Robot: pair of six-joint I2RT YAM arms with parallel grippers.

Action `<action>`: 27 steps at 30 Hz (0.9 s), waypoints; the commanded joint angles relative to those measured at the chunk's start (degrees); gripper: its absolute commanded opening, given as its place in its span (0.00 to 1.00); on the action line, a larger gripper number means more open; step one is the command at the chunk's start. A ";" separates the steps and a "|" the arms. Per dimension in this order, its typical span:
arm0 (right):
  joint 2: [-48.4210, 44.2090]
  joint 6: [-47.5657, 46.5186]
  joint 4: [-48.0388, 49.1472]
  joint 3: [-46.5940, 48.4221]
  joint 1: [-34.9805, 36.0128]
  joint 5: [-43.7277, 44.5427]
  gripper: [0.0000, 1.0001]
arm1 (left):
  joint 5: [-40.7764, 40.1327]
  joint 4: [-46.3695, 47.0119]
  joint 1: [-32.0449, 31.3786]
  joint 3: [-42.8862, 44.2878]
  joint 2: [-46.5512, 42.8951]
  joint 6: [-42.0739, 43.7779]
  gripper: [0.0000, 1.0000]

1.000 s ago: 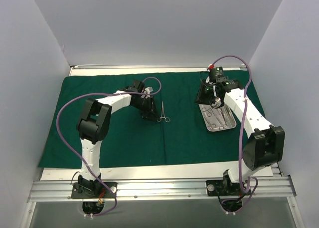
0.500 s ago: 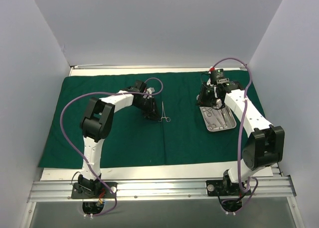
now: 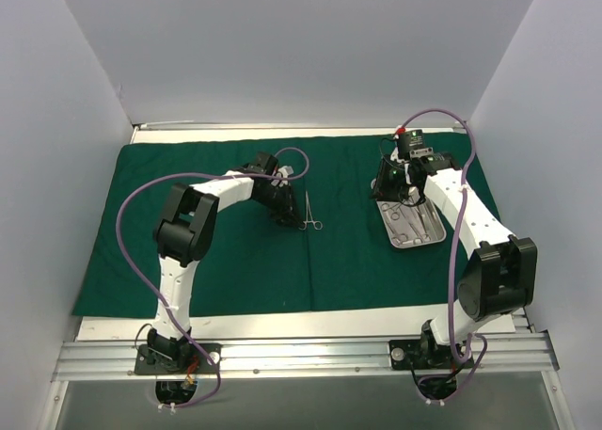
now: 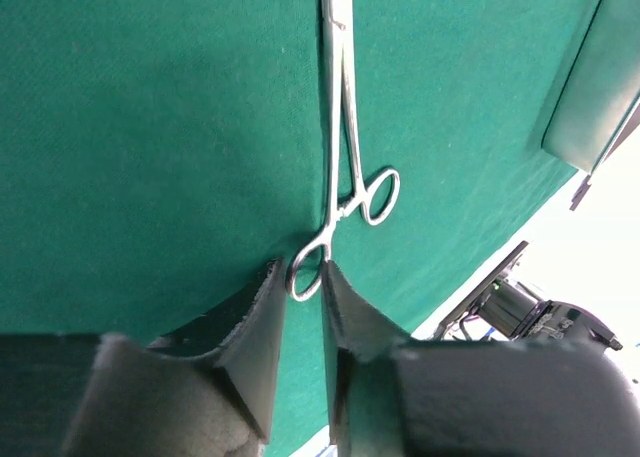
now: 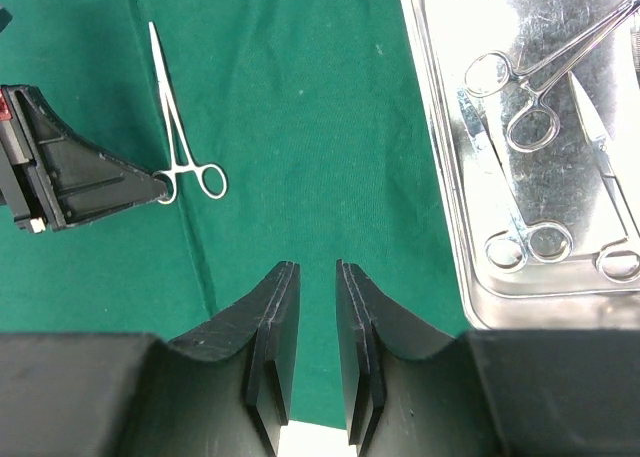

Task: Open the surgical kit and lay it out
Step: Pick up the medical item from the surgical kit.

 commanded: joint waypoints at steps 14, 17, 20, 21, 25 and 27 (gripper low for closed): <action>-1.43 -1.36 -0.98 -0.93 -0.83 -0.70 0.22 | -1.01 -3.60 -0.59 8.55 -0.13 6.04 0.02; -1.16 -1.45 -0.63 -0.93 -0.83 -1.13 0.22 | -2.94 -5.44 -0.85 9.70 -1.80 7.80 0.02; -0.81 -1.45 -0.28 -1.11 -0.83 -1.57 0.22 | -4.96 -7.81 -0.77 10.58 -3.56 10.00 0.02; -0.64 -1.53 -0.19 -1.11 -0.83 -1.66 0.22 | -5.23 -8.09 -0.77 10.50 -4.78 10.70 0.02; 0.07 -1.80 -0.19 -1.02 -0.83 -2.10 0.22 | -7.34 -9.49 -0.50 8.57 -8.38 14.39 0.02; 0.33 -2.06 -0.10 -1.02 -0.83 -2.37 0.23 | -8.22 -9.93 -0.24 7.17 -11.10 15.54 0.02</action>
